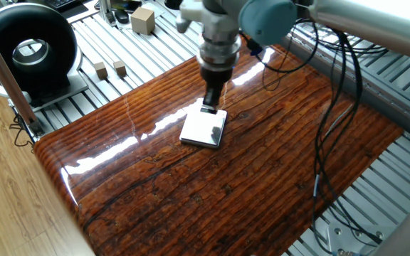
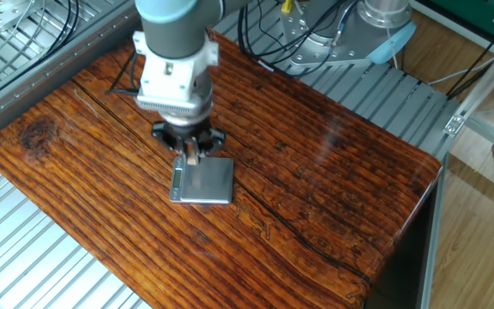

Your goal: Place the block on the scale

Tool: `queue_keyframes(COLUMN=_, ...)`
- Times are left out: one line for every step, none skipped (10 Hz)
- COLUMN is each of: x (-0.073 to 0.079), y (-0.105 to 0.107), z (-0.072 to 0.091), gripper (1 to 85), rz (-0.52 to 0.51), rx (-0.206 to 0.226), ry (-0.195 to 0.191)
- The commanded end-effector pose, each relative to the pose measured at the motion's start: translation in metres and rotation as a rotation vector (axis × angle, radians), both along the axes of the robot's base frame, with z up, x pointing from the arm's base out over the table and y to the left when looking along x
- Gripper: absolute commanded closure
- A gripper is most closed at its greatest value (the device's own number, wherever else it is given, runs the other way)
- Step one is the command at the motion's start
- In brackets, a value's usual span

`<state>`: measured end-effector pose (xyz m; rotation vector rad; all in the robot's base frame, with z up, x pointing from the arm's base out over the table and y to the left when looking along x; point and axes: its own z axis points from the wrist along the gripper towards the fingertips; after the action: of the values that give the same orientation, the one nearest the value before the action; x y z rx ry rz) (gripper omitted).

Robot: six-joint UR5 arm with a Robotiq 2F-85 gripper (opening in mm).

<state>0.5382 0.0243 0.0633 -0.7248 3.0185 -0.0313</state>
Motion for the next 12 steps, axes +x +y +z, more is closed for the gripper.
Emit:
queue_keyframes(x=0.022, y=0.019, z=-0.005, gripper=68.3, rz=-0.107, rx=0.022, ry=-0.037)
queue_keyframes(x=0.029, y=0.02, z=-0.009, gripper=68.3, rz=-0.113, rx=0.017, ry=-0.048)
queue_keyframes(x=0.033, y=0.021, z=-0.012, gripper=68.3, rz=-0.122, rx=0.007, ry=-0.054)
queue_keyframes(x=0.035, y=0.024, z=-0.012, gripper=68.3, rz=-0.131, rx=-0.002, ry=-0.052)
queue_keyframes(x=0.035, y=0.025, z=-0.014, gripper=68.3, rz=-0.131, rx=-0.003, ry=-0.045)
queue_keyframes(x=0.03, y=0.031, z=-0.017, gripper=68.3, rz=-0.129, rx=0.017, ry=-0.027)
queue_keyframes(x=0.028, y=0.032, z=-0.02, gripper=68.7, rz=-0.124, rx=0.018, ry=-0.024)
queue_keyframes(x=0.026, y=0.03, z=-0.023, gripper=68.7, rz=-0.121, rx=0.017, ry=-0.021)
queue_keyframes(x=0.024, y=0.03, z=-0.024, gripper=68.7, rz=-0.118, rx=0.02, ry=-0.013)
queue_keyframes(x=0.021, y=0.031, z=-0.024, gripper=68.7, rz=-0.12, rx=0.022, ry=-0.004)
queue_keyframes(x=0.019, y=0.031, z=-0.025, gripper=68.7, rz=-0.122, rx=0.022, ry=0.002)
queue_keyframes(x=0.017, y=0.031, z=-0.027, gripper=68.3, rz=-0.122, rx=0.019, ry=0.005)
